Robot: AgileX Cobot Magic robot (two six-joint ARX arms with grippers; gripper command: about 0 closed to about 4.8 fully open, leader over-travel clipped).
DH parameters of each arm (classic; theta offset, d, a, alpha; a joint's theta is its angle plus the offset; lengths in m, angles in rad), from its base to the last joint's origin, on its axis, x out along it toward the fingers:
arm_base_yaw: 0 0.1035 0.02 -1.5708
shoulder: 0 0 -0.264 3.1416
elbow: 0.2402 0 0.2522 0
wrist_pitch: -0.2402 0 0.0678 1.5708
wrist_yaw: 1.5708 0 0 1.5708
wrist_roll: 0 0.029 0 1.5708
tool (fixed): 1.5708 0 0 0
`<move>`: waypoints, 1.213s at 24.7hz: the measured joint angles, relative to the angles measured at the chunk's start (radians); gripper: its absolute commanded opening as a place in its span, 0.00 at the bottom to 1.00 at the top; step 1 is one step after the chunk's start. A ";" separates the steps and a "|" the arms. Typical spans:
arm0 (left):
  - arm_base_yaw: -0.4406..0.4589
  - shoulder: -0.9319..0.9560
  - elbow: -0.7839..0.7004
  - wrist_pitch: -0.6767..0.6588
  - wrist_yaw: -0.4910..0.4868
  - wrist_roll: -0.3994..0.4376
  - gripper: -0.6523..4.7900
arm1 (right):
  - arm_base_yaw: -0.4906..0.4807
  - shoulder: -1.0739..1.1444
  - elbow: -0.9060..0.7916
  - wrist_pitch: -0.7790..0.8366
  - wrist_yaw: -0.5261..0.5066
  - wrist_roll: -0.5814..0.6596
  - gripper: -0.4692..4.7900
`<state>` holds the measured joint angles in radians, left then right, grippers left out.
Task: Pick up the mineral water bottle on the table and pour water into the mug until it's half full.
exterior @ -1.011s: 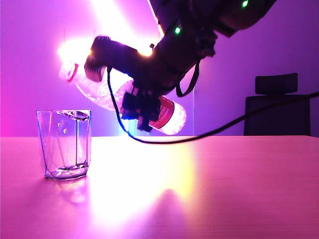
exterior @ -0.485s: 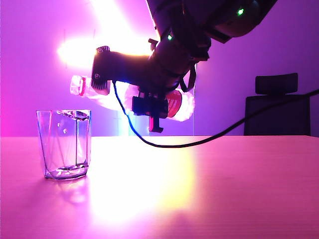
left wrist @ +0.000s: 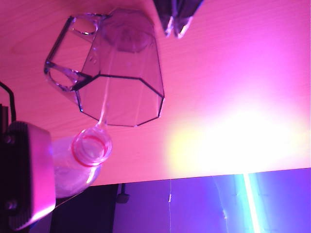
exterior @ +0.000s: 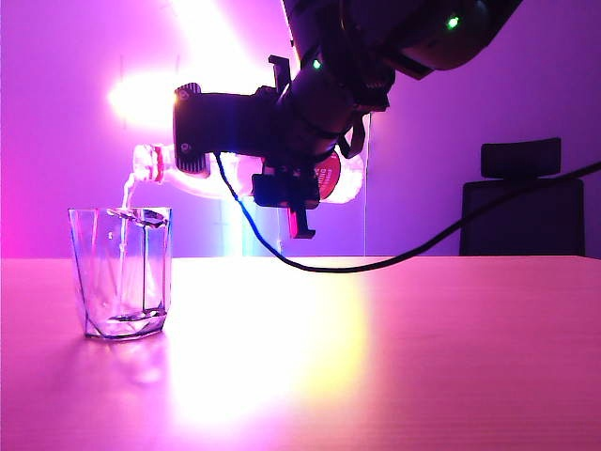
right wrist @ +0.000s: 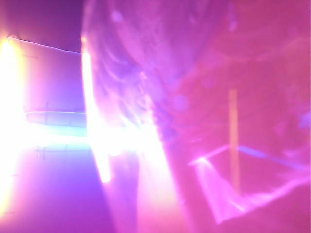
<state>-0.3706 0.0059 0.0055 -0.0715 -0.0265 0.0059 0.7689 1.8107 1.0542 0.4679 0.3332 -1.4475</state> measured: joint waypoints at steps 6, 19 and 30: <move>0.000 0.000 0.000 0.000 0.000 0.000 0.12 | 0.000 0.000 0.000 0.004 0.005 -0.040 0.49; 0.000 0.000 0.000 0.000 0.000 0.000 0.12 | 0.000 0.000 0.000 0.005 0.037 -0.072 0.49; 0.000 0.000 0.000 0.000 0.000 0.000 0.12 | 0.000 0.000 0.000 0.007 0.056 -0.072 0.49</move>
<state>-0.3706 0.0055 0.0055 -0.0715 -0.0265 0.0059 0.7689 1.8107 1.0542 0.4751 0.3897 -1.5196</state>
